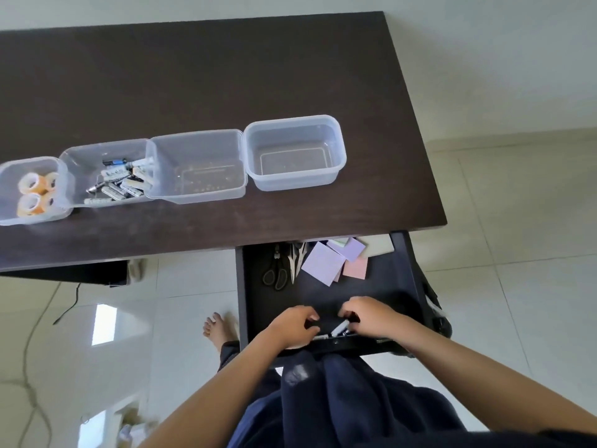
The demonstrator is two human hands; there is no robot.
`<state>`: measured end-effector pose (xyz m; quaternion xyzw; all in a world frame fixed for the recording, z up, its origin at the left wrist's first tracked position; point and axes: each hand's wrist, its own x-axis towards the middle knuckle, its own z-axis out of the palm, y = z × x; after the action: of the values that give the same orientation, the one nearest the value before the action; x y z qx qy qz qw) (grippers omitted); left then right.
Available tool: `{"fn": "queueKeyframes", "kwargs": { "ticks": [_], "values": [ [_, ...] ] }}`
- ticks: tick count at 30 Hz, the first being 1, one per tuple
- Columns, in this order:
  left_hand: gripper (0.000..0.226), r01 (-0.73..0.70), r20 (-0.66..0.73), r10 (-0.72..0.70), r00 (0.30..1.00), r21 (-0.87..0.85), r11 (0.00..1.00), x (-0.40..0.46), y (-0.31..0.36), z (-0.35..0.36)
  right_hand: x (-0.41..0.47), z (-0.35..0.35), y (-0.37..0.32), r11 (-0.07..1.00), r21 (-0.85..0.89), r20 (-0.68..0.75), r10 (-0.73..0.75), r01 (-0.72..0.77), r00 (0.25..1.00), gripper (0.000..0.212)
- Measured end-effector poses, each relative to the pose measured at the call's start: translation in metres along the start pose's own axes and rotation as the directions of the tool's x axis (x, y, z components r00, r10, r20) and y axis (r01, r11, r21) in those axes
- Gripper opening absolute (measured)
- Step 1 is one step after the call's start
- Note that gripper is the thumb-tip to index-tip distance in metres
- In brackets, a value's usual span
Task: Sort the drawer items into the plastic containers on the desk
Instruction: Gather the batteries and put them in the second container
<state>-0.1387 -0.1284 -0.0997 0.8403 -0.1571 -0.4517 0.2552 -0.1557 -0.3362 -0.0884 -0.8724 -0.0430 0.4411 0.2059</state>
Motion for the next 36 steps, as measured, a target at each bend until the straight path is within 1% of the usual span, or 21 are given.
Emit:
{"fn": "queueKeyframes", "kwargs": {
  "ticks": [2, 4, 8, 11, 17, 24, 31, 36],
  "values": [
    [0.036, 0.075, 0.07, -0.078, 0.995, 0.046, 0.996, 0.003, -0.002, 0.013, 0.003, 0.005, 0.003, 0.999, -0.028, 0.055, 0.021, -0.019, 0.998, 0.036],
    [0.035, 0.118, 0.113, -0.124, 0.986, 0.06, 0.991, 0.004, -0.003, 0.019, 0.006, 0.01, 0.004, 0.999, -0.038, 0.097, 0.04, -0.037, 0.995, 0.036],
    [0.036, 0.137, 0.18, -0.147, 0.973, 0.065, 0.988, 0.007, -0.001, 0.019, 0.01, 0.013, 0.001, 0.997, -0.065, 0.175, 0.043, -0.032, 0.984, 0.031],
    [0.035, 0.146, 0.203, -0.16, 0.966, 0.082, 0.986, 0.011, 0.0, 0.02, 0.013, 0.014, -0.002, 0.995, -0.093, 0.181, 0.056, -0.04, 0.982, 0.026],
    [0.028, 0.164, 0.158, -0.17, 0.973, 0.049, 0.985, 0.014, 0.001, 0.02, 0.019, 0.018, -0.01, 0.991, -0.128, 0.176, 0.065, -0.043, 0.982, 0.025],
    [0.018, 0.186, 0.086, -0.182, 0.979, -0.04, 0.982, 0.011, -0.006, 0.024, 0.019, 0.019, -0.005, 0.997, -0.061, 0.15, 0.059, -0.05, 0.987, 0.022],
    [0.015, 0.175, 0.045, -0.172, 0.984, -0.065, 0.982, 0.007, -0.004, 0.021, 0.017, 0.02, 0.003, 0.989, 0.141, 0.15, 0.027, -0.049, 0.988, 0.015],
    [0.012, 0.184, 0.013, -0.184, 0.983, -0.096, 0.978, 0.002, -0.003, 0.017, 0.017, 0.019, 0.003, 0.967, 0.231, 0.171, 0.068, -0.107, 0.983, 0.014]
  ]
}}
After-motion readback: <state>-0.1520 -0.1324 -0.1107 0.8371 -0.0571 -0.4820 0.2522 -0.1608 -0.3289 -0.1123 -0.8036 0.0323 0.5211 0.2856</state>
